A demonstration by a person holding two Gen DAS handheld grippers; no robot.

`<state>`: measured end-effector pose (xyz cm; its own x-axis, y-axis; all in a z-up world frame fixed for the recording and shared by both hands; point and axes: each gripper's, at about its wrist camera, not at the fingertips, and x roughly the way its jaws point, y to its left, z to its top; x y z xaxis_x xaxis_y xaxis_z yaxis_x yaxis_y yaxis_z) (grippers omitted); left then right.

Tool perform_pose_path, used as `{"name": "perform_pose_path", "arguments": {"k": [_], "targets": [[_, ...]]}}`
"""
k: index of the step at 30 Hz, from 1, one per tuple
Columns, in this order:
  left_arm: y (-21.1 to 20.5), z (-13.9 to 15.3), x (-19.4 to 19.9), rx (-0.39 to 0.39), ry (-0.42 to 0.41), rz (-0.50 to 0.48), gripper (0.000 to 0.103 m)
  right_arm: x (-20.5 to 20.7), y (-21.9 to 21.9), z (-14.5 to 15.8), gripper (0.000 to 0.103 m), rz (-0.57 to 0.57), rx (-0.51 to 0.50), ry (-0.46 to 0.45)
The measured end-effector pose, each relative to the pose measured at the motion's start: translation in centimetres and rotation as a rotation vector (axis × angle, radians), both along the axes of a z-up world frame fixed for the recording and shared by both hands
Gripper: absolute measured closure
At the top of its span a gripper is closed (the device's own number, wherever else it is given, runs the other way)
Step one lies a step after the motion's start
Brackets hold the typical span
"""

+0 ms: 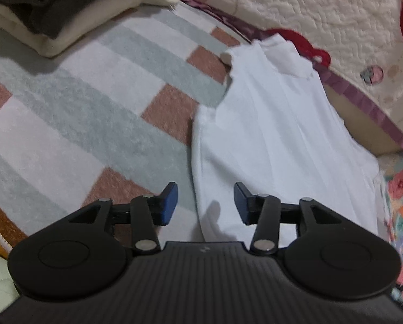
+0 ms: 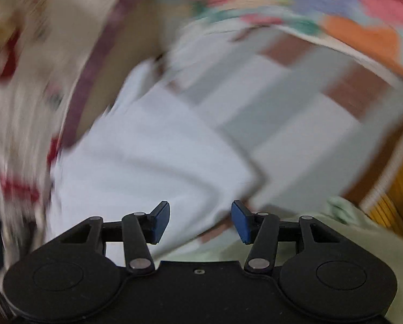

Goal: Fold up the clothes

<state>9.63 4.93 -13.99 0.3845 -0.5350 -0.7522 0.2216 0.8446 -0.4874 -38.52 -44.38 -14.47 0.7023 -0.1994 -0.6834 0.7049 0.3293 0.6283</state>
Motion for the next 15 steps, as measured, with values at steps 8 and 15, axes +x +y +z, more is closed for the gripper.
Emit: {"name": "perform_pose_path", "arguments": {"k": [8,15], "targets": [[0.1,-2.3,-1.1,-0.099,0.314,-0.034,0.047,0.9,-0.4,-1.4,0.042,-0.028,-0.086,0.066],[-1.0,-2.8,-1.8,-0.178,0.322,0.009,0.022,2.9,-0.6,-2.6,0.041,-0.036,-0.176,-0.032]]}}
